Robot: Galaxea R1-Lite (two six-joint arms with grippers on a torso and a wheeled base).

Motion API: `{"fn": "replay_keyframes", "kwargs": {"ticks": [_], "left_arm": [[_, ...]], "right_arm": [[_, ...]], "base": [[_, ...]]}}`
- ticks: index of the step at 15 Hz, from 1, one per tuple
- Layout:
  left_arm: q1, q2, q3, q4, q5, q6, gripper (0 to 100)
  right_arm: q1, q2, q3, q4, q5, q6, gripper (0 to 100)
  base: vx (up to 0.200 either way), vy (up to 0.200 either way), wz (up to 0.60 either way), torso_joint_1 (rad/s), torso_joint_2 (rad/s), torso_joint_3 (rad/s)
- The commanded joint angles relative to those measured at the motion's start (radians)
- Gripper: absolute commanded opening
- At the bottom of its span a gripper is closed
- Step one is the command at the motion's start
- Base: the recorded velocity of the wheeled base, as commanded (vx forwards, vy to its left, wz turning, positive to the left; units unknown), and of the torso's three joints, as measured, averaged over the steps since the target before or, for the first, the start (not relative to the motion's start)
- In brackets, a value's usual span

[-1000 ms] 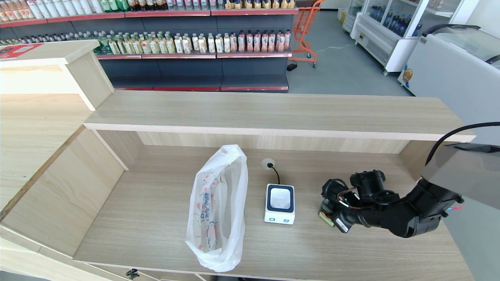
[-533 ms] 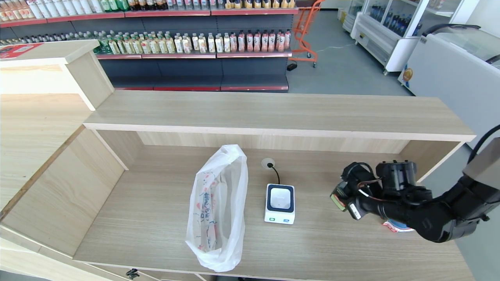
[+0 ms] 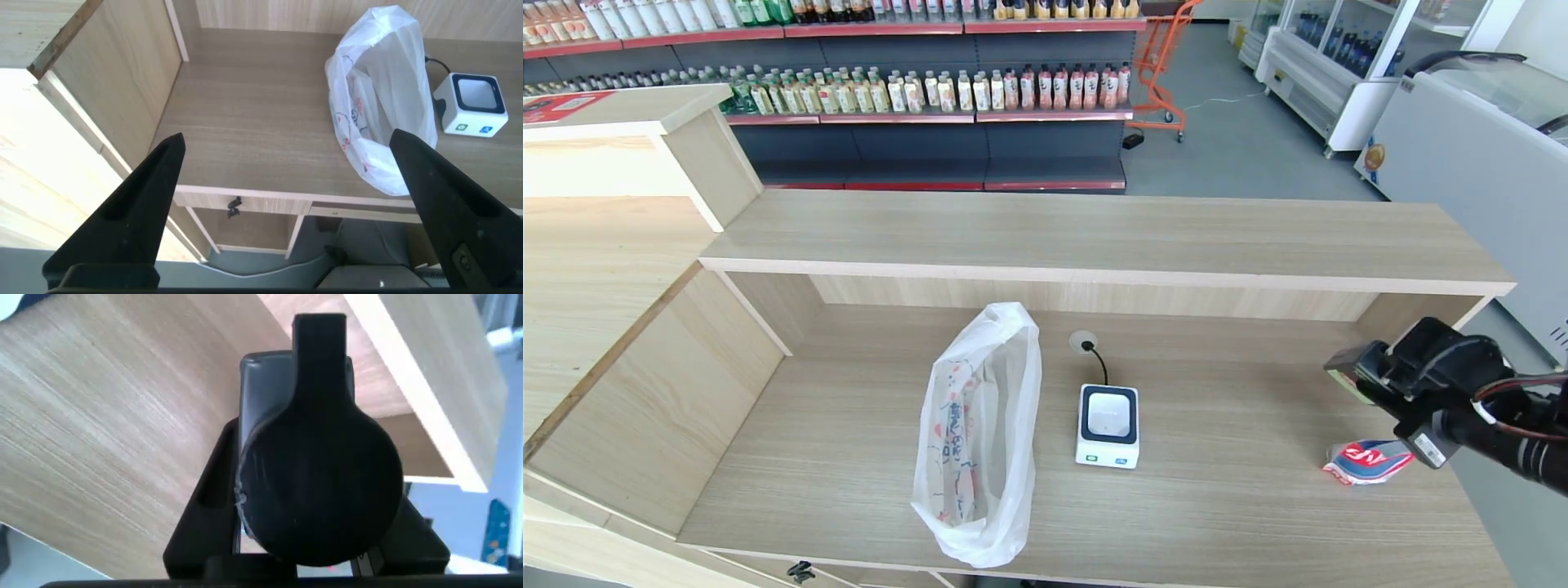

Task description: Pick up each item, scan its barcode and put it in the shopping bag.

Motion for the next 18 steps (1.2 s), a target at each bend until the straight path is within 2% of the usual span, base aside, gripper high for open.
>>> {"fn": "replay_keyframes", "kwargs": {"ticks": [1, 2, 3, 4, 5, 6, 7, 9, 10, 12, 15, 18], "left_arm": [[0.000, 0.001, 0.000, 0.000, 0.000, 0.000, 100], [0.000, 0.000, 0.000, 0.000, 0.000, 0.000, 100], [0.000, 0.000, 0.000, 0.000, 0.000, 0.000, 100], [0.000, 0.000, 0.000, 0.000, 0.000, 0.000, 100], [0.000, 0.001, 0.000, 0.000, 0.000, 0.000, 100], [0.000, 0.000, 0.000, 0.000, 0.000, 0.000, 100], [0.000, 0.001, 0.000, 0.000, 0.000, 0.000, 100], [0.000, 0.001, 0.000, 0.000, 0.000, 0.000, 100], [0.000, 0.001, 0.000, 0.000, 0.000, 0.000, 100], [0.000, 0.001, 0.000, 0.000, 0.000, 0.000, 100], [0.000, 0.000, 0.000, 0.000, 0.000, 0.000, 100], [0.000, 0.001, 0.000, 0.000, 0.000, 0.000, 100]], "right_arm": [[0.003, -0.114, 0.022, 0.002, 0.120, -0.168, 0], [-0.007, -0.105, 0.022, 0.000, 0.217, -0.293, 0], [-0.066, -0.059, 0.019, -0.006, 0.501, -0.566, 0], [-0.086, -0.045, 0.019, -0.001, 0.591, -0.669, 0], [-0.105, 0.015, 0.016, 0.000, 0.817, -0.996, 0], [-0.102, 0.061, 0.017, 0.006, 0.967, -1.186, 0], [-0.089, 0.095, 0.017, 0.040, 1.045, -1.347, 0], [-0.073, 0.159, 0.023, 0.194, 1.136, -1.689, 0], [-0.073, 0.171, 0.023, 0.229, 1.163, -1.780, 0], [-0.036, 0.197, 0.034, 0.244, 1.173, -1.852, 0], [0.075, 0.262, -0.004, 0.204, 1.231, -1.924, 0], [0.167, 0.283, -0.014, 0.148, 1.252, -1.932, 0]], "base": [[0.000, 0.000, 0.00, 0.000, 0.00, 0.000], [0.000, 0.000, 0.00, 0.000, 0.00, 0.000], [0.000, 0.000, 0.00, 0.000, 0.00, 0.000], [0.000, 0.000, 0.00, 0.000, 0.00, 0.000], [0.000, 0.000, 0.00, 0.000, 0.00, 0.000], [0.000, 0.000, 0.00, 0.000, 0.00, 0.000], [0.000, 0.000, 0.00, 0.000, 0.00, 0.000], [0.000, 0.000, 0.00, 0.000, 0.00, 0.000], [0.000, 0.000, 0.00, 0.000, 0.00, 0.000], [0.000, 0.000, 0.00, 0.000, 0.00, 0.000], [0.000, 0.000, 0.00, 0.000, 0.00, 0.000], [0.000, 0.000, 0.00, 0.000, 0.00, 0.000]]}}
